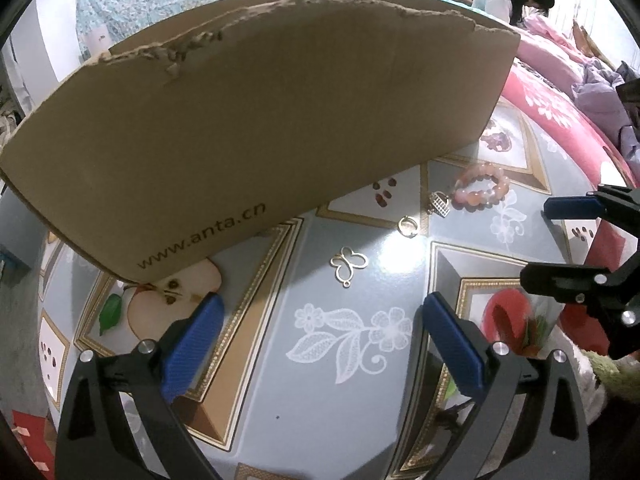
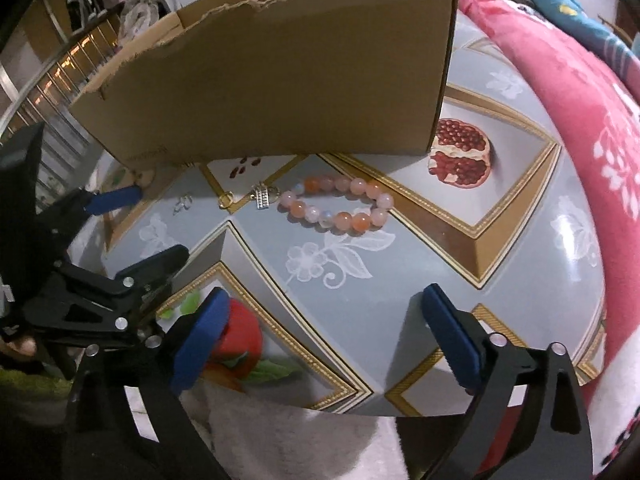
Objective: Organize jewelry
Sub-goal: 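Move the right tool to the gold butterfly charm and close on it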
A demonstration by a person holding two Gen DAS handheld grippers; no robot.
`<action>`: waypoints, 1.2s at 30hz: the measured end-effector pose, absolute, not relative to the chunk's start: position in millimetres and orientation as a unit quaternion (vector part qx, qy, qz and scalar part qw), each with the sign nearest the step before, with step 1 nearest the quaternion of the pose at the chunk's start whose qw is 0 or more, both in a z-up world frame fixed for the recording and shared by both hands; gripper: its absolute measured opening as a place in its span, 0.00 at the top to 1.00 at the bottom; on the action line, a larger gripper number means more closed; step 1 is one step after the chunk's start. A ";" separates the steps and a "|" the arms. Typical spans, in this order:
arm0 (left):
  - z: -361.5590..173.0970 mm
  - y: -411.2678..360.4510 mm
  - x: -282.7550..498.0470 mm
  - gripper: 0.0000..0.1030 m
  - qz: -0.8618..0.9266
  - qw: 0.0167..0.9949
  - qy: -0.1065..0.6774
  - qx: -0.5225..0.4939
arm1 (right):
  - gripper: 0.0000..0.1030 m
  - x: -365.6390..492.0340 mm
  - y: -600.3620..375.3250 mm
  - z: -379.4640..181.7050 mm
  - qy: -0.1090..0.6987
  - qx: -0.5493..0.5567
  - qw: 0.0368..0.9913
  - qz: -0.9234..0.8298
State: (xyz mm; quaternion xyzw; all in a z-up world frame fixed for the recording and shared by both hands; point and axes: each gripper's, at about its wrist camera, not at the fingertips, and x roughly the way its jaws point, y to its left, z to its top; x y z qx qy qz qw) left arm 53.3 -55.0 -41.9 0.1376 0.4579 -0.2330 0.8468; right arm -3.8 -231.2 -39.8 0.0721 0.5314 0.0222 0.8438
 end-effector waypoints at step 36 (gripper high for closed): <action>-43.5 -21.1 33.4 0.05 -0.228 0.850 0.452 0.144 | 0.67 49.4 -167.5 -30.0 0.475 -0.125 0.829 0.269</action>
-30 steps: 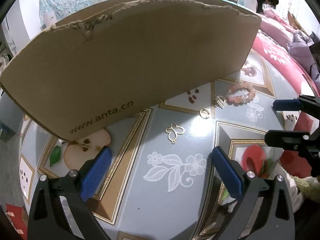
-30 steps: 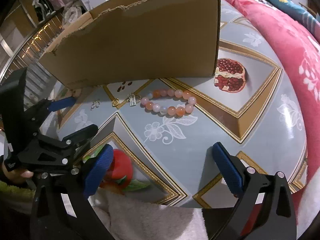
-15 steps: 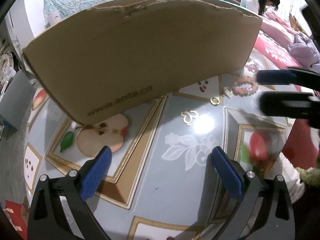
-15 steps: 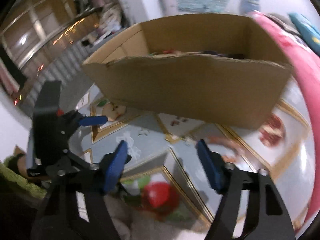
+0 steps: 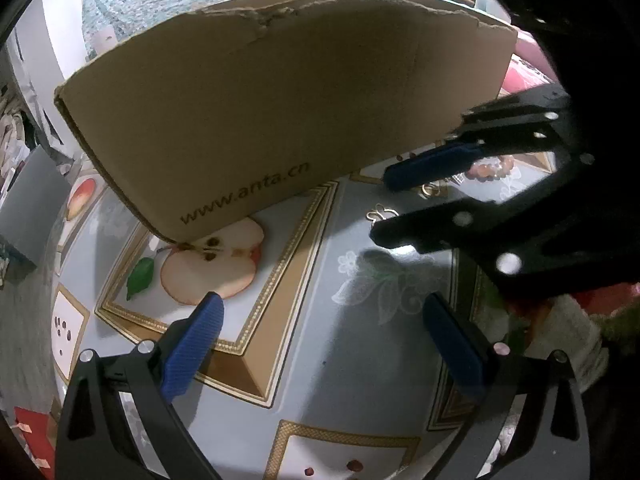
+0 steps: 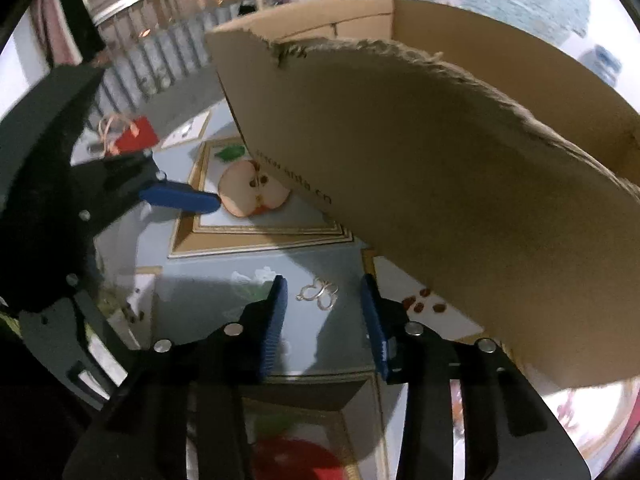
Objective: Organize jewelry
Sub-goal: 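Move the right tool to the gold butterfly charm and close on it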
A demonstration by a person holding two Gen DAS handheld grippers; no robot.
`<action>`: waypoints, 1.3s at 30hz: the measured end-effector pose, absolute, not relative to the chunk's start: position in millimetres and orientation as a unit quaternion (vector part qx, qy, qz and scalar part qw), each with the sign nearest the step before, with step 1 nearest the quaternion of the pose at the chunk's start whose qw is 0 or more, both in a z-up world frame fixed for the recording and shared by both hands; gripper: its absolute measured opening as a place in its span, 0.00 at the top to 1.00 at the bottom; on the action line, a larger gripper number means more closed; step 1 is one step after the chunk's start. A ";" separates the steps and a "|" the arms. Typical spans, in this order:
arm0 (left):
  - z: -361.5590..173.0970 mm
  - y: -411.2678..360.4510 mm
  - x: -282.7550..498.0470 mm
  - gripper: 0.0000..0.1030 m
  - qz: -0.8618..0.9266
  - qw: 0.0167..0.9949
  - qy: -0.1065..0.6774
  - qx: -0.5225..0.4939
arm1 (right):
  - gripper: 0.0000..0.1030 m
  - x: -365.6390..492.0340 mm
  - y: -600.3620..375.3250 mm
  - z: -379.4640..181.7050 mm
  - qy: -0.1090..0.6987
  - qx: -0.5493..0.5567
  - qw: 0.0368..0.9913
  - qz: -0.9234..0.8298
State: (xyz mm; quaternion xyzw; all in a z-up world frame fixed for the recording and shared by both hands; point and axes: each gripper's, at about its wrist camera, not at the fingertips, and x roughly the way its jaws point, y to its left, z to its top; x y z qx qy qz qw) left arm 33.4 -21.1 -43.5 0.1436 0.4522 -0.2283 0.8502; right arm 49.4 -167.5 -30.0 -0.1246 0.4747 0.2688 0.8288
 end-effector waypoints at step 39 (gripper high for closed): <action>-43.2 -19.0 29.4 0.05 -0.235 0.850 0.448 0.146 | 0.83 57.0 -150.8 -16.7 0.499 -0.163 0.805 0.276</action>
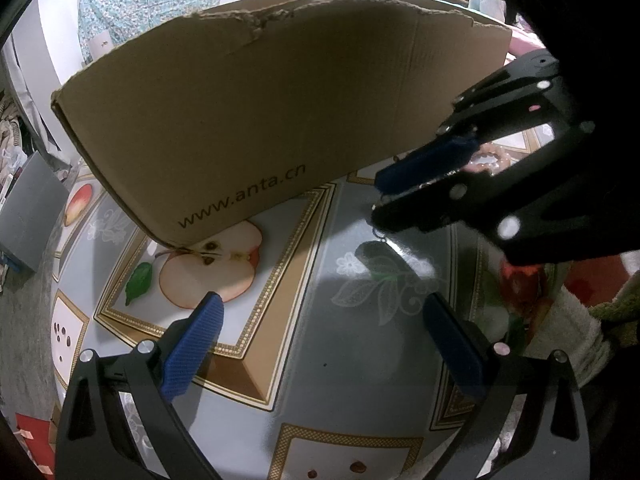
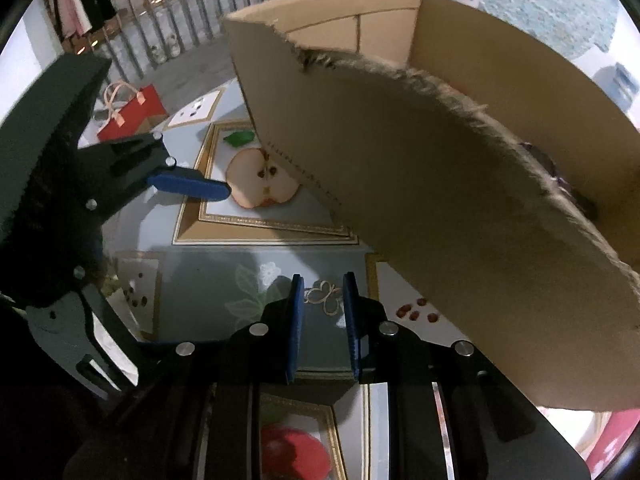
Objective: Organize jewelry
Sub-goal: 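Move the right tool to the gold butterfly charm and close on it, then grasp a small gold ring with the left tool while the right tool holds the butterfly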
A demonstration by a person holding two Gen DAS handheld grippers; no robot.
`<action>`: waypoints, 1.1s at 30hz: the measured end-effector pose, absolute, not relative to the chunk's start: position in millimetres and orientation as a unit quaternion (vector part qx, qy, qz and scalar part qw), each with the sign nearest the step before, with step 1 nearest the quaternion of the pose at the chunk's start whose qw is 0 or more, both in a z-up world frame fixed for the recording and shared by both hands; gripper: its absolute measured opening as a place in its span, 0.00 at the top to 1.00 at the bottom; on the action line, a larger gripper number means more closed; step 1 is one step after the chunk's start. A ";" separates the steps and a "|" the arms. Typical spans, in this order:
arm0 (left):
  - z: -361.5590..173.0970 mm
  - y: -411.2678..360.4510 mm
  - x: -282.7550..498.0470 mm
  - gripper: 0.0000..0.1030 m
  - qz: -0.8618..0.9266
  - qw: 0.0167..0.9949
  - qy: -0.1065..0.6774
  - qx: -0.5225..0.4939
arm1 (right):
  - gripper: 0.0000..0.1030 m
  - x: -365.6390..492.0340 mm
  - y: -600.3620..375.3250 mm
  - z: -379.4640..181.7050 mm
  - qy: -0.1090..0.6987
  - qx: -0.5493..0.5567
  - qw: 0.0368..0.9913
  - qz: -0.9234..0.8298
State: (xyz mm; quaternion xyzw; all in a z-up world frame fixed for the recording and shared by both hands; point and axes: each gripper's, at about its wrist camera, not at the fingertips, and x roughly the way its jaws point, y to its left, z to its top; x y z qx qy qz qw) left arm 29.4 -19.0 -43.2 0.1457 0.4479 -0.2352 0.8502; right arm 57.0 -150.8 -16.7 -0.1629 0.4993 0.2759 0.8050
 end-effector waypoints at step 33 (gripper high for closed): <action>-27.1 -108.0 61.5 0.87 -0.316 0.828 0.424 0.184 | 0.83 9.1 -260.6 17.6 0.467 -0.028 0.864 0.186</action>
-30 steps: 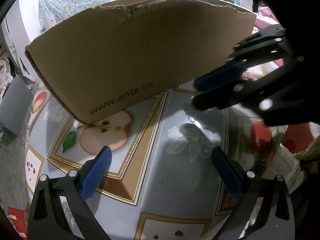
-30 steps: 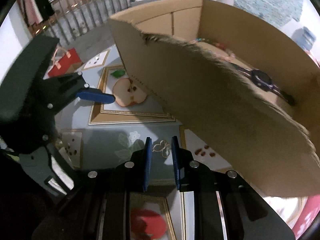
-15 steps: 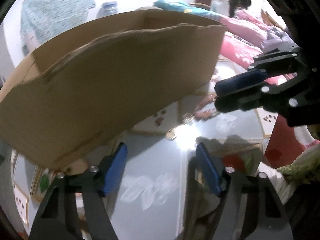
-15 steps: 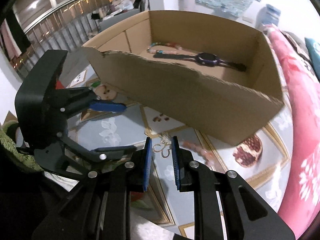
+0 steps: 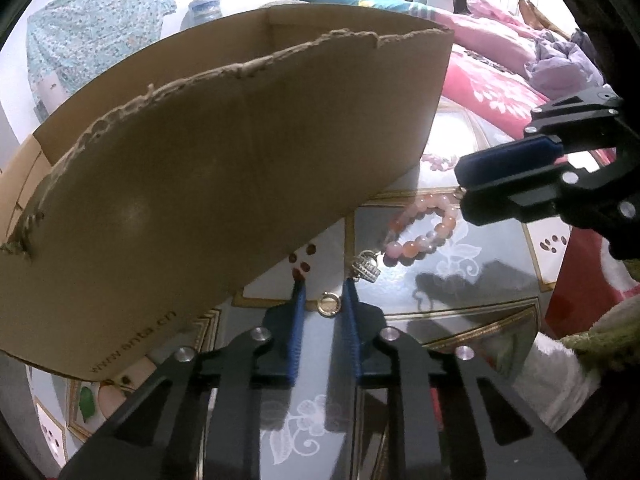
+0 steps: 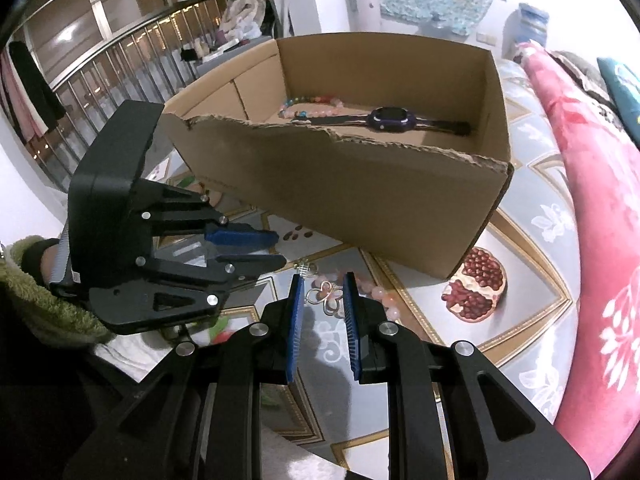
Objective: Organize jewelry
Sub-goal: 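Grasp a small gold ring with the left tool while the right tool holds the butterfly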
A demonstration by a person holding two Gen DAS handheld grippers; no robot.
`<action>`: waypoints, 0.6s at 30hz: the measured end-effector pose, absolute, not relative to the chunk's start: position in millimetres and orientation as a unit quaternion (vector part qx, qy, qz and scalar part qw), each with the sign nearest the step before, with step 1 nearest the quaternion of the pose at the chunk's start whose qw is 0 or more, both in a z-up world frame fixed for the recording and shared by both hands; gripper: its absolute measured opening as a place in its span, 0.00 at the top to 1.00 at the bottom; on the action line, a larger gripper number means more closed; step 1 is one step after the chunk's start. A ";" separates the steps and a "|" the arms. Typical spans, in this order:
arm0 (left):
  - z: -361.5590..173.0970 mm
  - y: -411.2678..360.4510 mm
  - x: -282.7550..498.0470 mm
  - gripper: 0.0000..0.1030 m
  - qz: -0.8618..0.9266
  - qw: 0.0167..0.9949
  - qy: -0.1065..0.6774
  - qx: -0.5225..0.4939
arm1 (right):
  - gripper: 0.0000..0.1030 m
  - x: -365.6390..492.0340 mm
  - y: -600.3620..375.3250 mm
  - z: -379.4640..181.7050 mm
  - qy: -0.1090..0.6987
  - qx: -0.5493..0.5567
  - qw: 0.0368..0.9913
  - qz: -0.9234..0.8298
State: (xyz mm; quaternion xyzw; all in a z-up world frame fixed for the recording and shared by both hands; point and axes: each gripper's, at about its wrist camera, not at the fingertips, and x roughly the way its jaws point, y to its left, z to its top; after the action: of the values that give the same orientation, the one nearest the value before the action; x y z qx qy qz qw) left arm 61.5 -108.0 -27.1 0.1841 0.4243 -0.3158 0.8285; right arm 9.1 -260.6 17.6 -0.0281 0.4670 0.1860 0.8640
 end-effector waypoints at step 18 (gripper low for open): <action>-7.0 -109.8 44.7 0.90 -0.312 0.837 0.409 0.187 | 0.83 -2.9 -257.4 36.6 0.436 -0.034 0.879 0.188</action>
State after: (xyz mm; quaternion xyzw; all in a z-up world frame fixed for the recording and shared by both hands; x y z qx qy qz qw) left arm 44.7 -109.8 -7.0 0.1866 0.4094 -0.3117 0.8369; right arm -2.9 -257.4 36.6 -0.0343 0.4361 0.1877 0.8794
